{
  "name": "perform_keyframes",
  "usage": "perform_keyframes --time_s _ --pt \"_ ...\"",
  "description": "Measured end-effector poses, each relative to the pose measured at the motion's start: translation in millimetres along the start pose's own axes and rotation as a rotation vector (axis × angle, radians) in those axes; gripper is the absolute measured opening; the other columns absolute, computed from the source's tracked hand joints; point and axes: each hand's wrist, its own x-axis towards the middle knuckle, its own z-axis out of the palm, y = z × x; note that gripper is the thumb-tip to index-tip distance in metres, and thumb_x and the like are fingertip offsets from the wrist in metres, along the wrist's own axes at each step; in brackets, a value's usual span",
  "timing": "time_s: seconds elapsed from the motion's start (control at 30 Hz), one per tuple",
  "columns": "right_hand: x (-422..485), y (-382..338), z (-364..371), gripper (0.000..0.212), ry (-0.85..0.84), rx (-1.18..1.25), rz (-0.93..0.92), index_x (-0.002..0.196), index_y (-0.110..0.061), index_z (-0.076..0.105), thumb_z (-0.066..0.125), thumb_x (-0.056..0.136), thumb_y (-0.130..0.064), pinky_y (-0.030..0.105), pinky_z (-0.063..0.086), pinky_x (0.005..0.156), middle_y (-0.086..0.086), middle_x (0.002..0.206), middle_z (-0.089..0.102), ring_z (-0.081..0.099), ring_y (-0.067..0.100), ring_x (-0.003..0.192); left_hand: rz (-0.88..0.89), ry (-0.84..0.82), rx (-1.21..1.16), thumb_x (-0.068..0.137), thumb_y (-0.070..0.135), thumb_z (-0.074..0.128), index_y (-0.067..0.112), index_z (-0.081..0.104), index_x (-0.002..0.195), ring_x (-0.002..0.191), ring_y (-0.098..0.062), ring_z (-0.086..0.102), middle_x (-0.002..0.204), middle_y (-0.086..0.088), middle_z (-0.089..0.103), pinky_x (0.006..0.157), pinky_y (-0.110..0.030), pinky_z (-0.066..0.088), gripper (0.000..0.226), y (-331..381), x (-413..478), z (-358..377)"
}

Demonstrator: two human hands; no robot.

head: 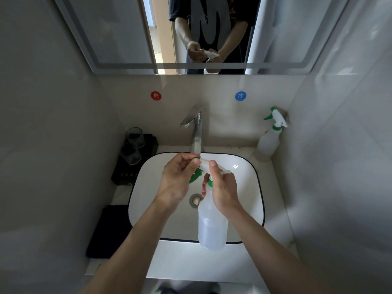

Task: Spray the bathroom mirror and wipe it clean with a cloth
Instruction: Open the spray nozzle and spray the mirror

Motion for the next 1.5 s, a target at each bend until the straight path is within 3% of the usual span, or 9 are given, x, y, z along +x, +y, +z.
perform_keyframes --time_s 0.27,0.4,0.6,0.73,0.9,1.07,1.2,1.37,1.5 --pt "2.1 2.5 -16.8 0.083 0.017 -0.024 -0.027 0.065 0.004 0.061 0.039 0.085 -0.074 0.028 0.051 0.053 0.023 0.054 0.061 0.060 0.027 0.048 -0.017 0.037 0.036 0.099 0.019 0.067 0.009 0.066 0.087 0.051 -0.002 0.054 0.058 0.010 0.064 0.051 -0.013 0.045 0.016 -3.0 1.4 19.6" --pt "2.2 2.7 -16.8 0.084 0.011 -0.037 -0.036 0.060 0.002 0.060 0.038 0.086 -0.075 0.028 0.052 0.056 0.020 0.052 0.062 0.062 0.032 0.051 -0.024 0.032 0.010 0.099 0.019 0.066 0.009 0.067 0.089 0.053 -0.005 0.055 0.064 0.006 0.066 0.052 -0.014 0.045 0.014 -2.5 0.5 20.2" --pt "0.7 1.5 -18.4 0.080 -0.003 -0.030 -0.058 0.069 0.000 0.064 0.038 0.086 -0.073 0.021 0.048 0.053 0.015 0.052 0.062 0.061 0.023 0.049 -0.007 -0.032 0.004 0.102 0.009 0.059 0.020 0.074 0.096 0.061 -0.003 0.061 0.072 0.011 0.070 0.059 -0.012 0.048 0.020 -0.5 -4.9 19.2" --pt "-0.6 0.6 -18.0 0.079 -0.004 -0.018 -0.054 0.064 0.000 0.062 0.039 0.087 -0.072 0.023 0.049 0.054 0.017 0.052 0.062 0.060 0.024 0.049 -0.067 -0.053 -0.049 0.102 0.009 0.059 0.019 0.074 0.099 0.069 -0.005 0.066 0.080 0.008 0.073 0.069 -0.015 0.054 0.018 -1.4 -8.7 16.5" --pt "-3.2 1.7 -18.0 0.080 -0.011 -0.021 -0.078 0.071 0.004 0.065 0.038 0.087 -0.071 0.023 0.049 0.055 0.017 0.052 0.062 0.060 0.023 0.050 -0.082 -0.057 -0.031 0.102 0.008 0.059 0.016 0.074 0.096 0.068 -0.009 0.063 0.078 0.003 0.072 0.067 -0.017 0.055 0.018 3.0 -8.8 14.3" --pt "-2.7 1.5 -17.1 0.079 -0.011 -0.023 -0.093 0.066 0.003 0.062 0.038 0.088 -0.069 0.021 0.048 0.055 0.017 0.052 0.061 0.059 0.023 0.049 -0.083 -0.043 0.016 0.104 0.018 0.058 0.013 0.068 0.087 0.067 -0.010 0.062 0.074 0.004 0.069 0.069 -0.018 0.055 0.020 2.2 -11.1 16.0" --pt "-3.6 1.5 -18.1 0.080 -0.021 -0.029 -0.097 0.064 0.004 0.061 0.038 0.090 -0.068 0.023 0.050 0.057 0.020 0.052 0.061 0.061 0.034 0.053 -0.108 -0.042 -0.010 0.105 0.028 0.057 0.011 0.063 0.082 0.074 -0.018 0.059 0.081 -0.008 0.064 0.077 -0.031 0.053 0.028 0.1 -11.1 17.6" --pt "-3.5 0.8 -18.4 0.079 -0.023 -0.017 -0.088 0.064 0.003 0.062 0.038 0.089 -0.068 0.025 0.053 0.059 0.021 0.055 0.063 0.063 0.037 0.058 -0.206 0.064 -0.098 0.109 0.032 0.043 0.008 0.070 0.085 0.071 -0.016 0.066 0.076 -0.004 0.071 0.077 -0.035 0.052 0.044 1.7 -6.2 19.2" --pt "-1.9 0.6 -18.1 0.077 -0.016 -0.013 -0.078 0.057 0.002 0.057 0.039 0.093 -0.064 0.019 0.050 0.056 0.022 0.053 0.061 0.061 0.030 0.052 -0.158 -0.068 -0.048 0.107 0.024 0.049 0.016 0.076 0.100 0.077 -0.017 0.066 0.085 -0.006 0.068 0.078 -0.034 0.049 0.028 9.5 -6.0 7.3"
